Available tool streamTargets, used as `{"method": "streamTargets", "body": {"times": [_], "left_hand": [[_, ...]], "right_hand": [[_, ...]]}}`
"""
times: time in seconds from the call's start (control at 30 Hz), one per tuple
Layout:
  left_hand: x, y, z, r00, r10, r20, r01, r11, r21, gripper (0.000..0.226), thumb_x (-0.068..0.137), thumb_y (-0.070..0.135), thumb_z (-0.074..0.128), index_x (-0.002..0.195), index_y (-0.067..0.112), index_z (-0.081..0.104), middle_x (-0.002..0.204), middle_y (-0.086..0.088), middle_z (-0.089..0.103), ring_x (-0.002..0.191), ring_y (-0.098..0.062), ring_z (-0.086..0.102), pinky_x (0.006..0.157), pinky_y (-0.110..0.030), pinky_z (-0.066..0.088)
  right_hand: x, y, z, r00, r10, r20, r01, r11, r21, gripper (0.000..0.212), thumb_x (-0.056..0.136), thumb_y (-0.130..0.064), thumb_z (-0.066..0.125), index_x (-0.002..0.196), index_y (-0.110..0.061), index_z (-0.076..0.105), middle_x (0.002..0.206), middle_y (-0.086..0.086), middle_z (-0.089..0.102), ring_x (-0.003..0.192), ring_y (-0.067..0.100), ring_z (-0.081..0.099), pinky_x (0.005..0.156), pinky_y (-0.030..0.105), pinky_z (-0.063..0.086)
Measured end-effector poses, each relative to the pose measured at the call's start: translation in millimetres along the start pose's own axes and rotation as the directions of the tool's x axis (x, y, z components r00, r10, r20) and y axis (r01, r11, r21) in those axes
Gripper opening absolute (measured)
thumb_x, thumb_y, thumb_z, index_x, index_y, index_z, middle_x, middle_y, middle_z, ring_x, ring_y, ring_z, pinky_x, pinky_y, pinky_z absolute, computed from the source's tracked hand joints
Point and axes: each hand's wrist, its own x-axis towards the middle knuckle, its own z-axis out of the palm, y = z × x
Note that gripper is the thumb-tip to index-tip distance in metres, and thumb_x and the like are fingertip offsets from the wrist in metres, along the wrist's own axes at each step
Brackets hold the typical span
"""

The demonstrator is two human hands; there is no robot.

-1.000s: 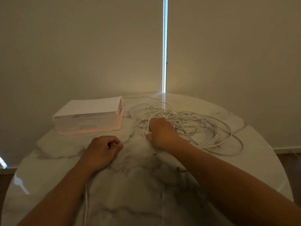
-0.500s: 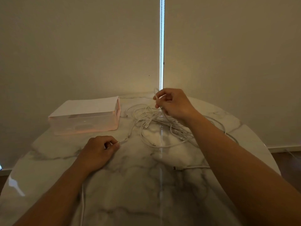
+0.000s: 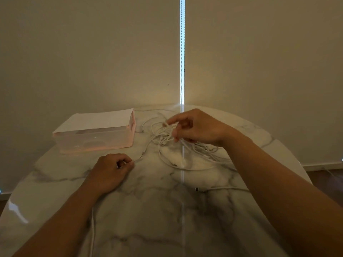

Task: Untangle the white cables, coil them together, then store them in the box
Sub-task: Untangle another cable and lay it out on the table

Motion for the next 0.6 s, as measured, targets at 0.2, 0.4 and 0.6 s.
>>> {"method": "streamTargets", "body": {"times": [0.2, 0.4, 0.6], "left_hand": [[3, -4, -3, 0.993, -0.100, -0.068, 0.101, 0.995, 0.009, 0.012, 0.091, 0.031, 0.064, 0.082, 0.027, 0.072, 0.073, 0.010, 0.063, 0.071, -0.004, 0.054, 0.060, -0.019, 0.037], [4, -5, -4, 0.996, -0.078, -0.052, 0.080, 0.995, 0.054, 0.012, 0.090, 0.033, 0.065, 0.080, 0.030, 0.072, 0.074, 0.009, 0.064, 0.071, -0.008, 0.055, 0.065, -0.028, 0.037], [4, -4, -3, 0.996, -0.072, -0.058, 0.075, 0.996, 0.057, 0.011, 0.089, 0.031, 0.066, 0.080, 0.029, 0.073, 0.073, 0.010, 0.062, 0.070, -0.009, 0.053, 0.066, -0.028, 0.035]], "right_hand": [[-26, -1, 15, 0.978, -0.011, 0.210, 0.037, 0.992, -0.121, 0.020, 0.087, -0.007, 0.070, 0.105, -0.012, 0.072, 0.077, 0.003, 0.075, 0.063, 0.011, 0.066, 0.063, 0.020, 0.051], [-54, -7, 43, 0.939, -0.005, 0.343, 0.121, 0.940, -0.318, 0.030, 0.092, -0.016, 0.066, 0.122, -0.015, 0.068, 0.094, -0.001, 0.077, 0.076, 0.004, 0.071, 0.080, 0.015, 0.053], [-62, 20, -23, 0.972, 0.059, -0.229, -0.135, 0.933, -0.333, 0.008, 0.088, -0.011, 0.069, 0.090, -0.009, 0.077, 0.071, 0.000, 0.074, 0.057, 0.010, 0.069, 0.061, 0.026, 0.058]]}}
